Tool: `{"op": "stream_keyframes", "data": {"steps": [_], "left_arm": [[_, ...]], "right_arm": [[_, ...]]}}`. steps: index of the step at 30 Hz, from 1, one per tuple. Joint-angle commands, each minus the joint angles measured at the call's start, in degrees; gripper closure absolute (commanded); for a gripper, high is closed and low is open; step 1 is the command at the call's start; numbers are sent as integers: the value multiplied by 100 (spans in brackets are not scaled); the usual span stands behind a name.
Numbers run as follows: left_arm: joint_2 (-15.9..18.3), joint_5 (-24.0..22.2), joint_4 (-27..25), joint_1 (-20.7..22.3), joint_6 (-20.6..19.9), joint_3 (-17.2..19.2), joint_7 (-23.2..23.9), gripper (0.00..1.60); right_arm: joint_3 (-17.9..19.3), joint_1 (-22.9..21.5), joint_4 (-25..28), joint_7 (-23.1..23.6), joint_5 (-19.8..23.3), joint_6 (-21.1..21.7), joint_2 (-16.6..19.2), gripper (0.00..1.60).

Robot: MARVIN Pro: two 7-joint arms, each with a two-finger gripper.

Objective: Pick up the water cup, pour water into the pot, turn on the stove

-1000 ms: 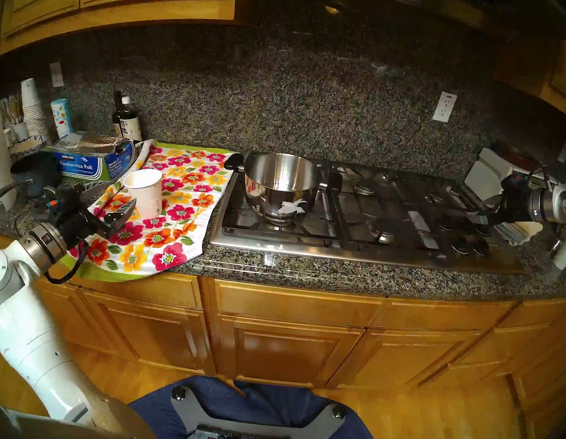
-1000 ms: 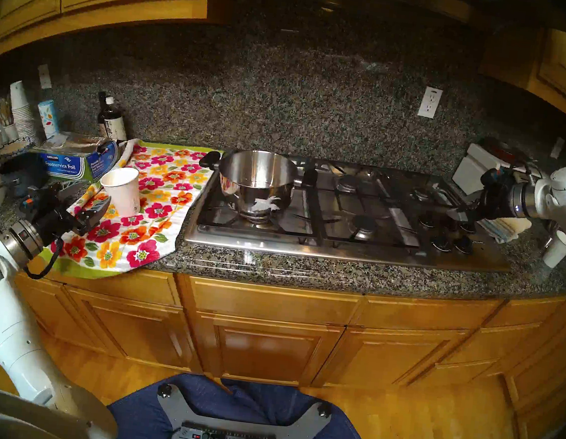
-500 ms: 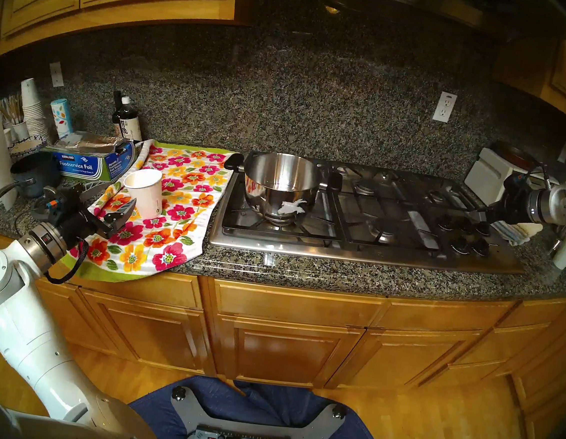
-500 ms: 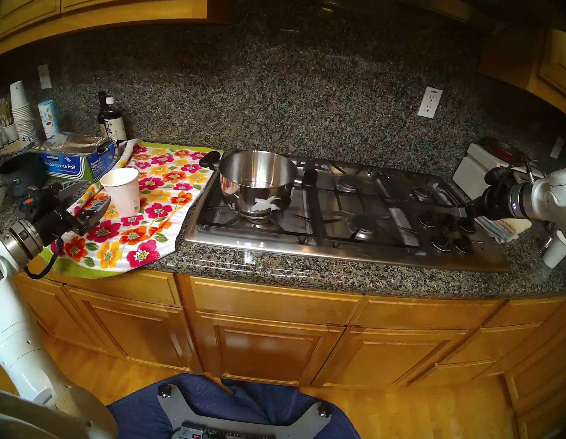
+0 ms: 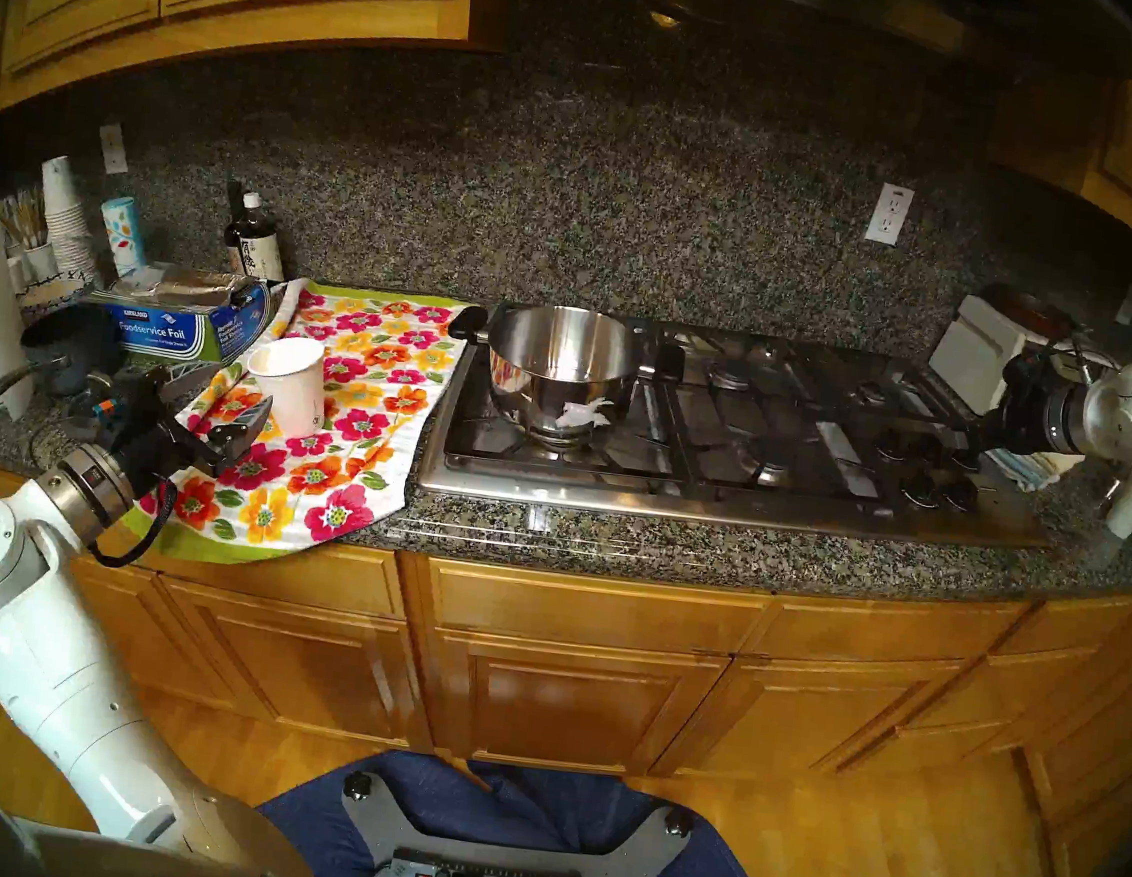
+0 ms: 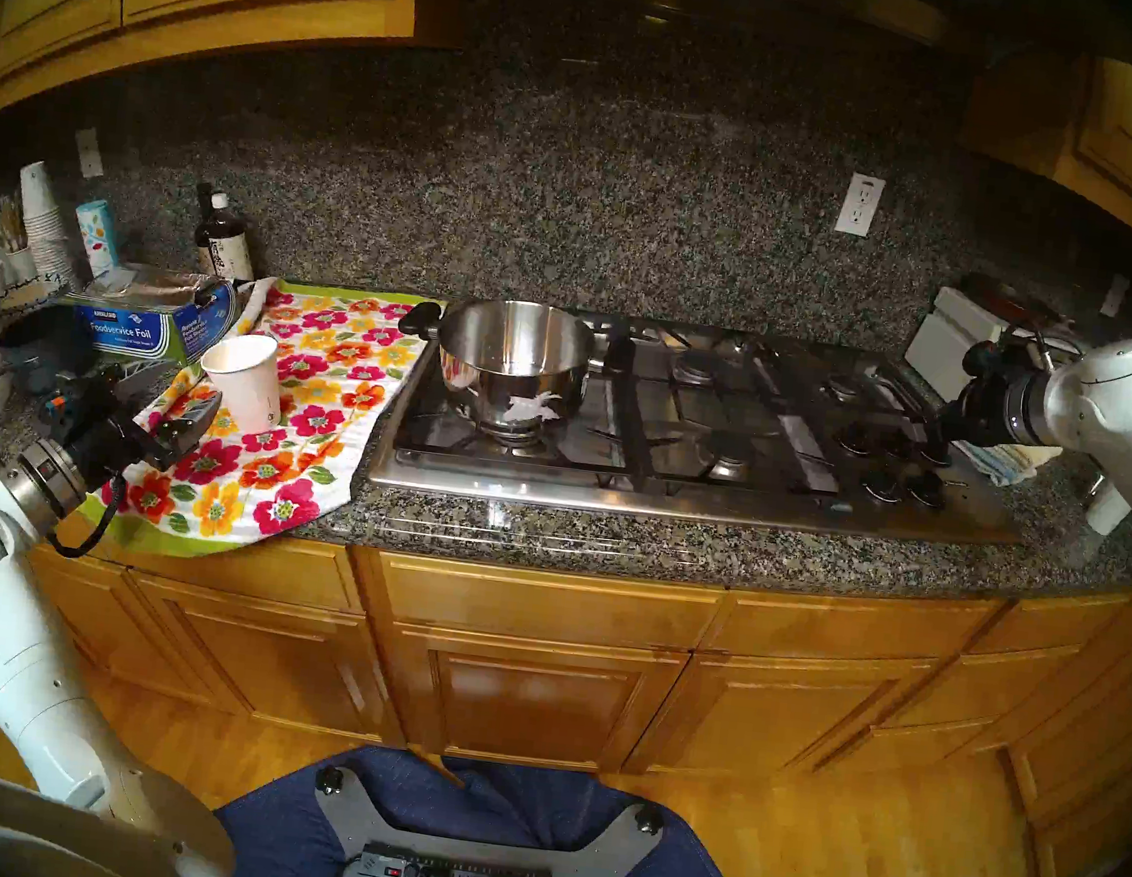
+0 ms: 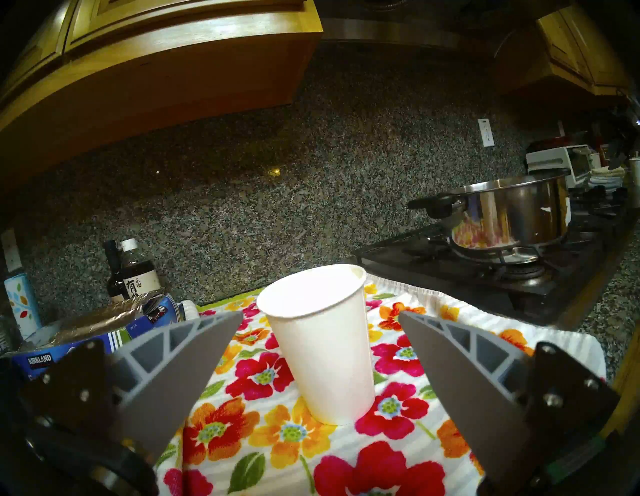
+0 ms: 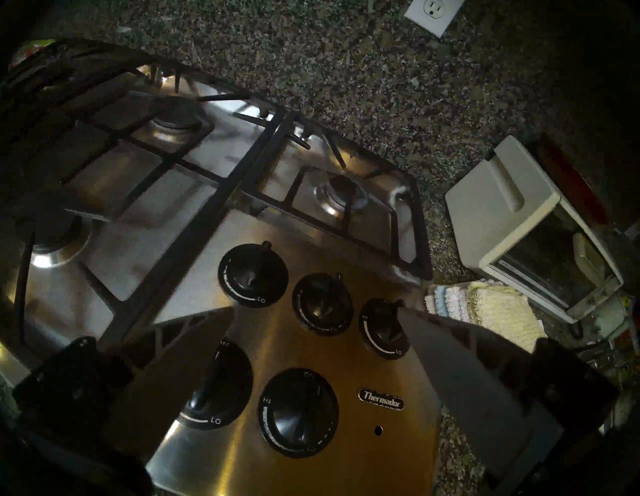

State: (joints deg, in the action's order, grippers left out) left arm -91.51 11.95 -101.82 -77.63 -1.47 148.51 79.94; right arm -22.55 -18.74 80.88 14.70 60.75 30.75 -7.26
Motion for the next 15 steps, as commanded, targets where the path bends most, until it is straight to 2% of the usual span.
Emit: {"op": "stream_keyframes", "data": {"steps": [1,9,15], "left_arm": [[44,-107,-130,140,-17,-10,5,0],[44,-108,-130,140,-19,-10,5,0],[44,-109,-131,140,-20,-9,6,0]], "right_arm": [[168,-159,142,-419,453,62,78,0],[1,-86,566,-998,1156,243,125,0],[-107,-121,823,-1421,1260,324,144,0]]}}
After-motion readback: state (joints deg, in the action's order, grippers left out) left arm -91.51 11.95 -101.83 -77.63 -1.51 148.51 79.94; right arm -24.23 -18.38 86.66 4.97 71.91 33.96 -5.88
